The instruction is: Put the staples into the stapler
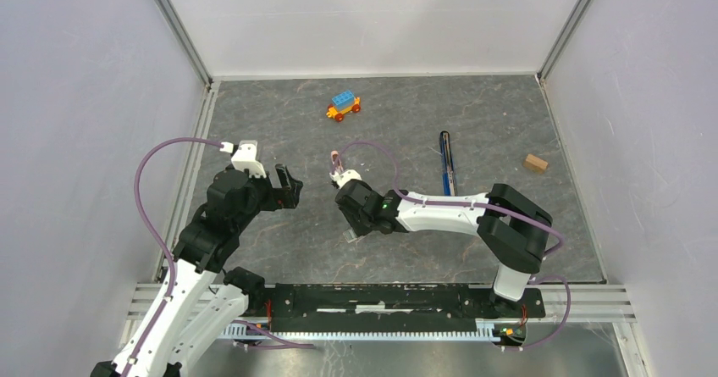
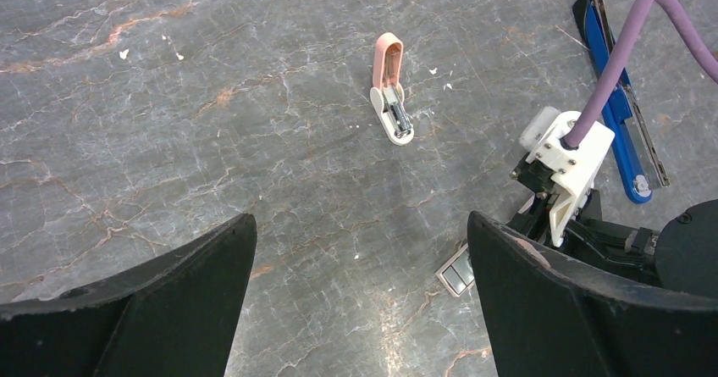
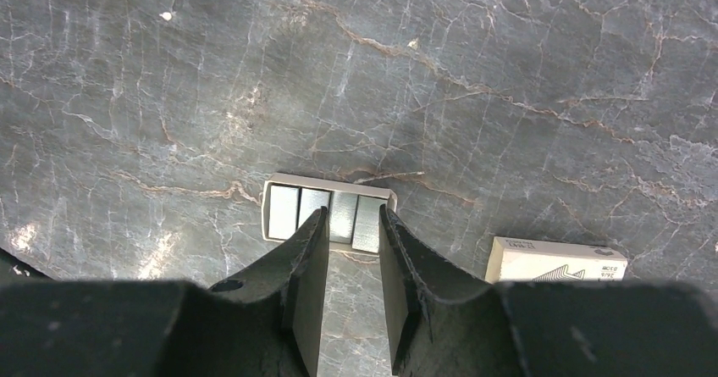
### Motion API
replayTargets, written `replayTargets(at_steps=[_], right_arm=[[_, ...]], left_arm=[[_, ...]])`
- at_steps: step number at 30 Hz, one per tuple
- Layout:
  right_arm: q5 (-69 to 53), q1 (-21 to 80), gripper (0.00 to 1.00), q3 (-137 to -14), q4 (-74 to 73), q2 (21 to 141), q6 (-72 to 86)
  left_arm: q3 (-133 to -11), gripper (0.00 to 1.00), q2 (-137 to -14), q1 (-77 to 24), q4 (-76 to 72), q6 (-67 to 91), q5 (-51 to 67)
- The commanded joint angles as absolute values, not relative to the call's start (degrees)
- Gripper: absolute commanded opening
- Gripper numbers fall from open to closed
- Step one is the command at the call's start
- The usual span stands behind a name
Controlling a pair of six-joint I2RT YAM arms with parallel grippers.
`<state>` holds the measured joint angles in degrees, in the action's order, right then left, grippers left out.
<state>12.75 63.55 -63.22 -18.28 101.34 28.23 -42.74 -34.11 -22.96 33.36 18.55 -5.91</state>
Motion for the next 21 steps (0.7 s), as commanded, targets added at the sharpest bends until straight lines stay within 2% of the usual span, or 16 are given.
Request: replayTargets(at_steps=[1,21], right_arm=[[14.3,63.9,0.34,-65.3,-18.6,102.3,28.8],[14.0,63.8,0.34,-65.5,-18.8,103.7,28.8]], left_arm=[[-42.5,1.00,-33.8,-23.0,32.2,14.7,-6.5],[-42.6,1.00,-33.9,-23.1,32.2,14.6,-6.6]])
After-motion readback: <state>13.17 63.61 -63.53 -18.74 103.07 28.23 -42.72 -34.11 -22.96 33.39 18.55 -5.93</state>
